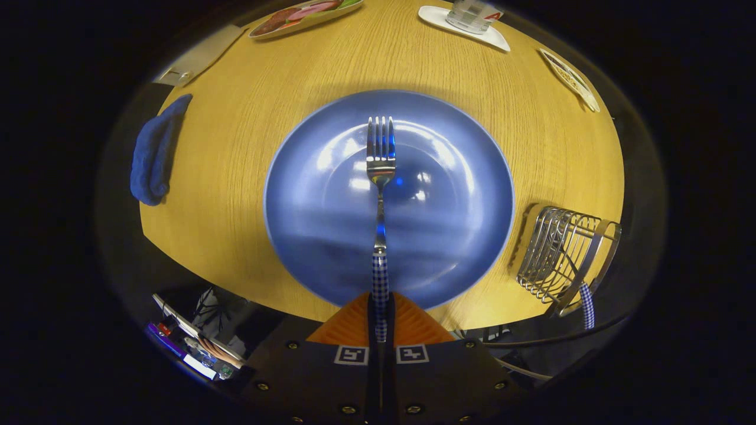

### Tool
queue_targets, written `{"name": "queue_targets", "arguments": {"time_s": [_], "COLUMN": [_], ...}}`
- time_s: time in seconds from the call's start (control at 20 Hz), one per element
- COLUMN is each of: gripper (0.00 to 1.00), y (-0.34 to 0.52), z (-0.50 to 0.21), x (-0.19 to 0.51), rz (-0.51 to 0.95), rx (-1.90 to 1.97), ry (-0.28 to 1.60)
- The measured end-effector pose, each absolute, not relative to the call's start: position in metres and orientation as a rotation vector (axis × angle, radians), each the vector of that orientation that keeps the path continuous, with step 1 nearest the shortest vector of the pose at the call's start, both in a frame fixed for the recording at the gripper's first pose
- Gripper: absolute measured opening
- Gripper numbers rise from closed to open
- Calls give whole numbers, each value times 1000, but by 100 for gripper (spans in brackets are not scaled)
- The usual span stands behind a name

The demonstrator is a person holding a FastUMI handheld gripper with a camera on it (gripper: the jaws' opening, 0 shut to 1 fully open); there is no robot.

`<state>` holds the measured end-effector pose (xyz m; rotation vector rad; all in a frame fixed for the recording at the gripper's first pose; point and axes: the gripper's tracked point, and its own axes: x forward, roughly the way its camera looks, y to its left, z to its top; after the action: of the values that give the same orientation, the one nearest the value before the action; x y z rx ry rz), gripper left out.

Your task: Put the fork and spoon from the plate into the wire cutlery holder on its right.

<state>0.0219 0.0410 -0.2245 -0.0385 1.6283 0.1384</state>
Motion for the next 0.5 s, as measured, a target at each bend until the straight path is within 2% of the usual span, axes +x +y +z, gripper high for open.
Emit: {"name": "queue_targets", "arguments": {"time_s": [0.5], "gripper": [3], "y": [-17], "z": [-161], "x": [-29], "rz": [156], "rx": [-133], "ry": [1641]}}
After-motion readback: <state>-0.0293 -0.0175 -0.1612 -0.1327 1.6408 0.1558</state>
